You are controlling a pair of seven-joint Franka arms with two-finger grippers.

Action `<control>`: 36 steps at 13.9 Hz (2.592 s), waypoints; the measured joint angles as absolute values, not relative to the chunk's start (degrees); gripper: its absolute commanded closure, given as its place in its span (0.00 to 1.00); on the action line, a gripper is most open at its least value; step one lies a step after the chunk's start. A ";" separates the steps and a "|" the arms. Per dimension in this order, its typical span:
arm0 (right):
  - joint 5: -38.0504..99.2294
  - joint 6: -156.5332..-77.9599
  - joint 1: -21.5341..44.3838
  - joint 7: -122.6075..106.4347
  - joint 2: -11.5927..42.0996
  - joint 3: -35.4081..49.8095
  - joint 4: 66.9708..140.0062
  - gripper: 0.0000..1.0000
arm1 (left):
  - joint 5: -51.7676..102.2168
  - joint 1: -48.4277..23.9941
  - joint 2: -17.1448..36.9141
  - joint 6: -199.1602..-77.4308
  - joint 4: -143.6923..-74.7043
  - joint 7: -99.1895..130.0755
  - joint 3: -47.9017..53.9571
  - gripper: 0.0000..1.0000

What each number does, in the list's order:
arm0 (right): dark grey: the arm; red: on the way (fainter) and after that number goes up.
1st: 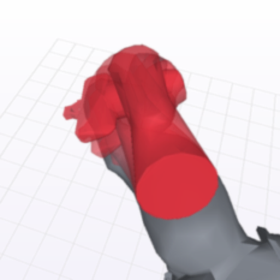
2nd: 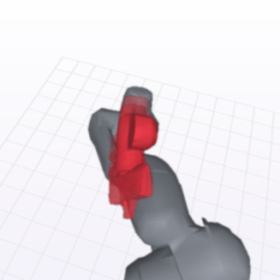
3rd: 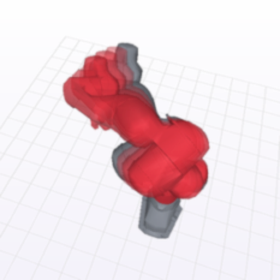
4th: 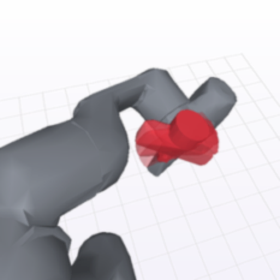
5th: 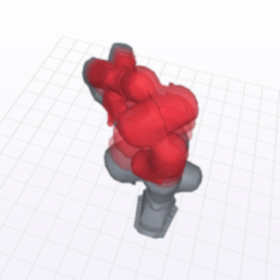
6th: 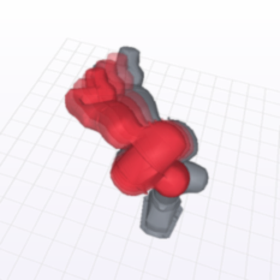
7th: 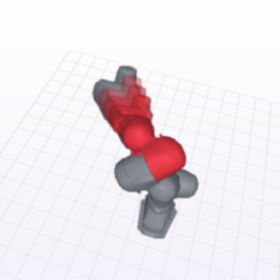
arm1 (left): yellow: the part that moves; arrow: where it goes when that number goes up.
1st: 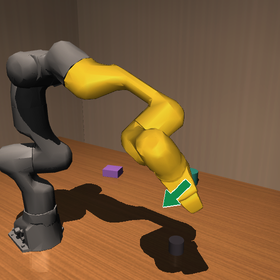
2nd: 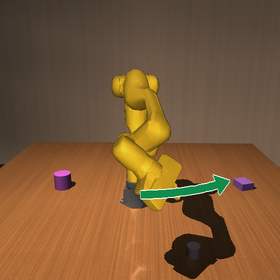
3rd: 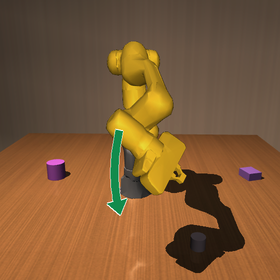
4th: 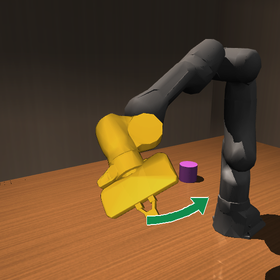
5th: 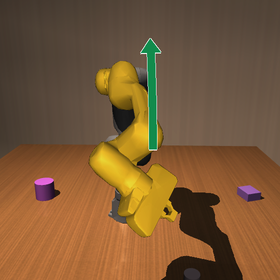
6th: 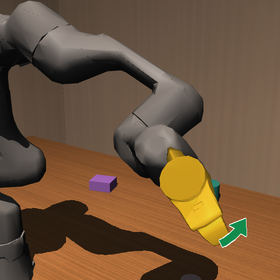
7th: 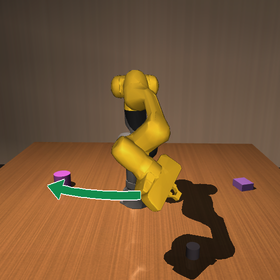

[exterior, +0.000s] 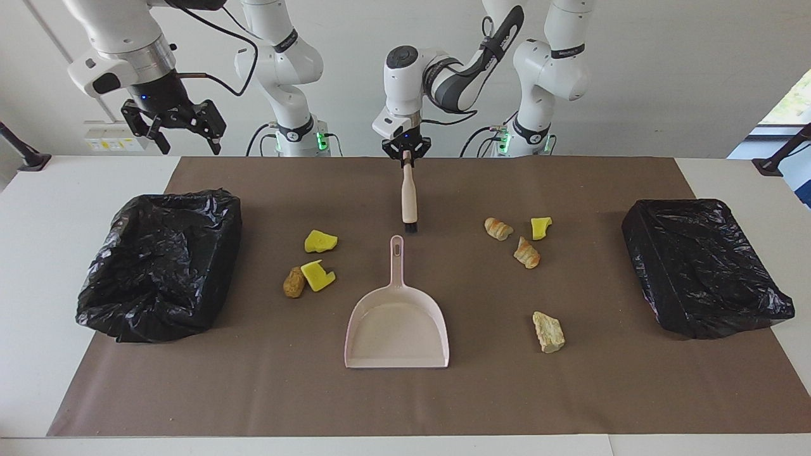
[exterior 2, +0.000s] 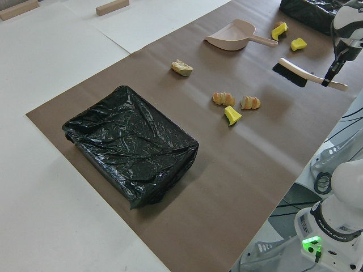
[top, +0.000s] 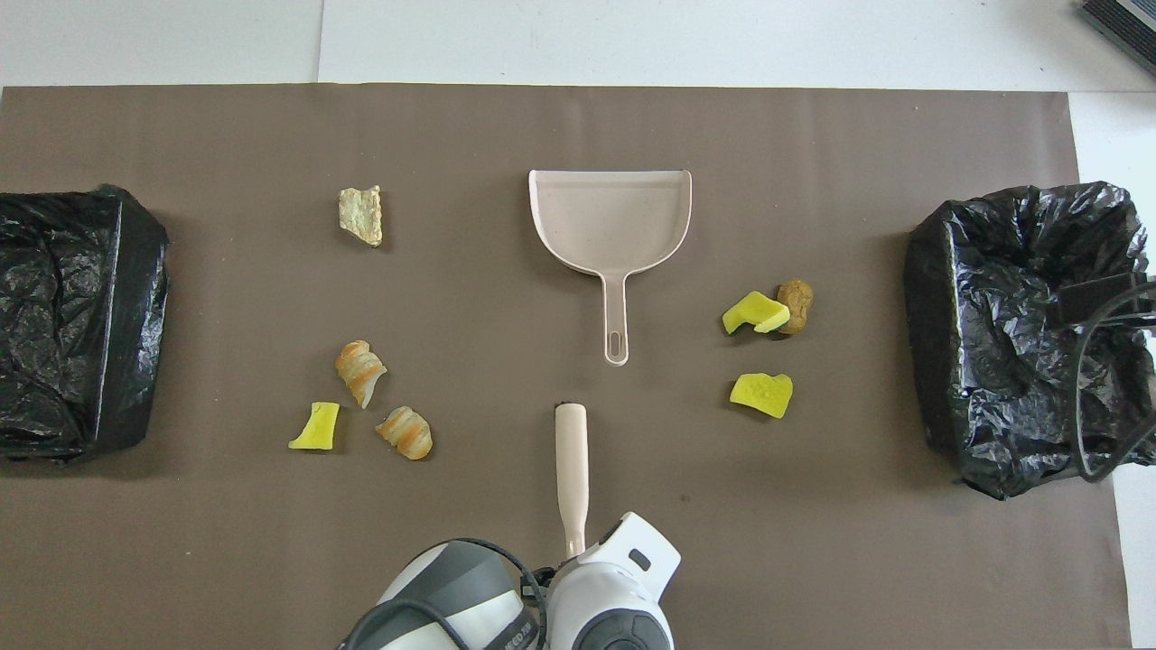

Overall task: Sweep and dump trash in bin
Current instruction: 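Reach the left gripper to the wooden brush handle and grasp it, then carry the brush with the left gripper toward the scraps near it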

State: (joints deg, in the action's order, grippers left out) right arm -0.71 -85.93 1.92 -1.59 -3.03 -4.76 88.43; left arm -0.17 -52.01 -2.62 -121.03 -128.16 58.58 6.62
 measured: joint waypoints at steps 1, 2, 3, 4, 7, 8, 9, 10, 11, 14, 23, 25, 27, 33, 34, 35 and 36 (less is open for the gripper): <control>-0.71 -85.93 1.92 -1.59 -3.03 -4.76 88.43 0.00 | -1.20 -49.99 -3.62 -119.64 -128.07 58.05 6.47 1.00; -0.71 -85.93 1.92 -1.59 -3.03 -4.76 88.43 0.00 | -1.72 -47.72 -4.56 -118.37 -127.97 57.08 6.32 1.00; -0.71 -85.93 1.92 -1.59 -3.03 -4.76 88.43 0.00 | -1.97 -45.26 -5.40 -117.01 -127.88 55.58 6.23 1.00; -0.71 -85.93 1.92 -1.59 -3.03 -4.76 88.43 0.00 | -2.06 -42.81 -6.12 -115.75 -127.86 53.85 6.16 1.00; -0.71 -85.93 1.92 -1.59 -3.03 -4.76 88.43 0.00 | -2.24 -33.90 -8.88 -112.82 -127.71 47.94 5.98 1.00; -0.71 -85.93 1.92 -1.59 -3.03 -4.76 88.43 0.00 | -2.38 -31.33 -9.93 -110.97 -127.71 46.64 5.88 1.00; -0.71 -85.93 1.92 -1.59 -3.03 -4.76 88.43 0.00 | -2.65 -29.06 -10.77 -109.22 -127.75 46.01 5.88 1.00; -0.71 -85.93 1.92 -1.59 -3.03 -4.76 88.43 0.00 | -2.84 -26.94 -11.35 -108.09 -127.85 45.84 5.90 1.00; -0.71 -85.93 1.92 -1.59 -3.03 -4.76 88.43 0.00 | -2.93 -25.16 -11.52 -107.69 -127.95 45.77 5.93 1.00; -0.71 -85.93 1.92 -1.59 -3.03 -4.76 88.43 0.00 | -3.14 -20.46 -11.46 -107.39 -128.40 45.75 5.99 1.00; -0.71 -85.93 1.92 -1.59 -3.03 -4.76 88.43 0.00 | -5.11 -14.44 -16.62 -104.28 -137.23 45.86 6.10 1.00; -0.71 -85.93 1.92 -1.59 -3.03 -4.76 88.43 0.00 | -5.11 -13.72 -18.27 -103.29 -139.77 46.06 6.06 1.00; -0.71 -85.93 1.92 -1.59 -3.03 -4.76 88.43 0.00 | -4.14 -13.68 -19.01 -103.16 -141.99 47.02 6.10 1.00; -0.71 -84.16 2.21 -1.59 -3.07 -4.06 88.44 0.00 | 2.23 -13.70 -18.93 -105.67 -143.04 44.64 6.63 1.00; -0.71 -82.89 2.32 -1.59 -3.26 -3.71 88.49 0.00 | 2.85 -13.78 -18.78 -107.19 -143.04 44.25 6.69 1.00; -0.71 -82.36 2.49 -1.59 -3.59 -3.56 88.82 0.00 | 3.47 -14.02 -18.58 -108.73 -143.05 43.60 6.85 1.00; -0.71 -82.46 2.67 -1.59 -3.94 -3.51 89.51 0.00 | 3.91 -14.39 -18.22 -110.19 -143.05 42.60 7.08 1.00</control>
